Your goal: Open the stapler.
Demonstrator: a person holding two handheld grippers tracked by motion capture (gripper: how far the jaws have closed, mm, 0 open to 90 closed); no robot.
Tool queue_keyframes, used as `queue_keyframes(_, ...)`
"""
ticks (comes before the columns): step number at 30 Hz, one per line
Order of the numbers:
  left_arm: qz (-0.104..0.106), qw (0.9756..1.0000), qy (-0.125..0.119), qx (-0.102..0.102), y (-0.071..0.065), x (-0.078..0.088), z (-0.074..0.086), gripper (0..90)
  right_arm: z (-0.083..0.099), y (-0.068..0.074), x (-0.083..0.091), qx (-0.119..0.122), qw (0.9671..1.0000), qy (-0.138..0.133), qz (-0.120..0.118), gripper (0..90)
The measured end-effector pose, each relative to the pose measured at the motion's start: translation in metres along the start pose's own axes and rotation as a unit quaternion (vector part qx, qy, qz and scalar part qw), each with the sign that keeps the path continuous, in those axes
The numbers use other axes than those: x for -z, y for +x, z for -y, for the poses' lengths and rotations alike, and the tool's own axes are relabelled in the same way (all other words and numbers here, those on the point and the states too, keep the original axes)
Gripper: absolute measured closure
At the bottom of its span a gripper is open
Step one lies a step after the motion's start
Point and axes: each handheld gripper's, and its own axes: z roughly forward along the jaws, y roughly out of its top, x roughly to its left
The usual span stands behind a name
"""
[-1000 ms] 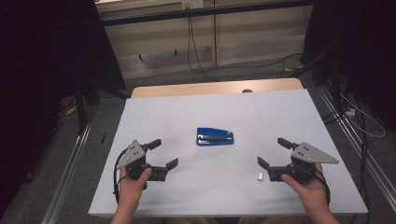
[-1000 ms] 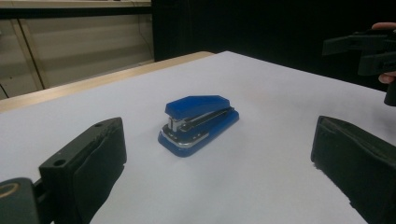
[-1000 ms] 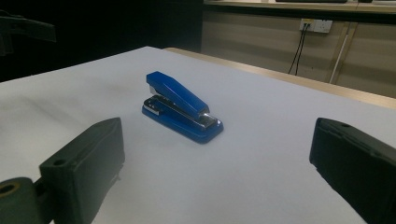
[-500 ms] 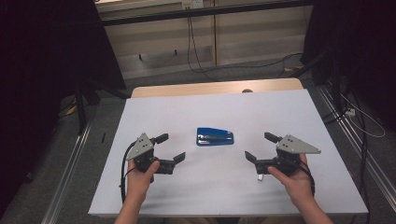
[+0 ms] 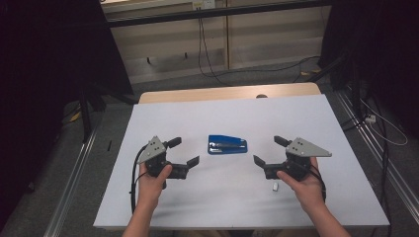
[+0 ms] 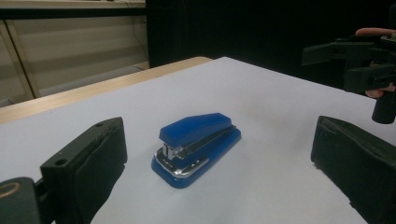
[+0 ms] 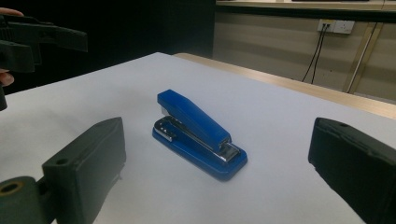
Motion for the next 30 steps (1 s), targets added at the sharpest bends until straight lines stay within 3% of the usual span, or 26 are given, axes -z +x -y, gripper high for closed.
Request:
queue_keyframes(22,0.005,0.9998,0.018,-0.003,0.003,-0.03,-0.007,3.9,-0.007,-0.001,-0.026,0.003,0.9999,0.012,-0.002,6.3)
queue_keyframes(30,0.012,0.9997,0.019,0.007,0.009,-0.037,-0.01,3.9,-0.01,-0.001,-0.038,0.004,0.9998,0.021,-0.005,10.1)
